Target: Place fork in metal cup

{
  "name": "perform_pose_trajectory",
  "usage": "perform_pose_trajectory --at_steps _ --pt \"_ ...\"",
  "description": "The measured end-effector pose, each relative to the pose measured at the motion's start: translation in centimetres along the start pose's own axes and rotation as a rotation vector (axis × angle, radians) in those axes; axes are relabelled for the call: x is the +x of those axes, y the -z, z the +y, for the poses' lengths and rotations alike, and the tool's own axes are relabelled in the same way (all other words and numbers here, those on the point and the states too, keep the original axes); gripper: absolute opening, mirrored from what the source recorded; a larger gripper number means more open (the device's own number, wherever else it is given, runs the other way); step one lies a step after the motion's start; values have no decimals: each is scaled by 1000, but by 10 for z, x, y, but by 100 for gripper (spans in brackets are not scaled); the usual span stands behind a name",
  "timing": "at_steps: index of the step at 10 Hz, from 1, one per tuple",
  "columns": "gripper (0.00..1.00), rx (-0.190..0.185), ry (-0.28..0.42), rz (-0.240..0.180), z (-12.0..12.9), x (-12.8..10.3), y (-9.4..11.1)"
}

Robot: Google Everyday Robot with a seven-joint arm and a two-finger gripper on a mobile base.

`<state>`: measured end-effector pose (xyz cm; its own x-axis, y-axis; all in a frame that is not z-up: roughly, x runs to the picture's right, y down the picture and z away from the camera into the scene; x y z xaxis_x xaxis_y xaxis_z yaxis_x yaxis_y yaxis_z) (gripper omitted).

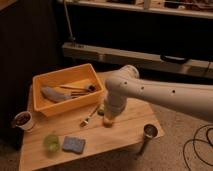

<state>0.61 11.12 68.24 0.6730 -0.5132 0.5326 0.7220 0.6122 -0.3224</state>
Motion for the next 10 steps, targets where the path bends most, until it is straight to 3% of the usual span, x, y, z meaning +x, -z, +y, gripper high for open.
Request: perform_pose_trajectory --at_steps 2,4,10 --pt "55 21 65 1 -32 -8 18" --pt "73 26 97 -4 -43 -7 22" --pt "74 26 98 -1 -42 -7 24"
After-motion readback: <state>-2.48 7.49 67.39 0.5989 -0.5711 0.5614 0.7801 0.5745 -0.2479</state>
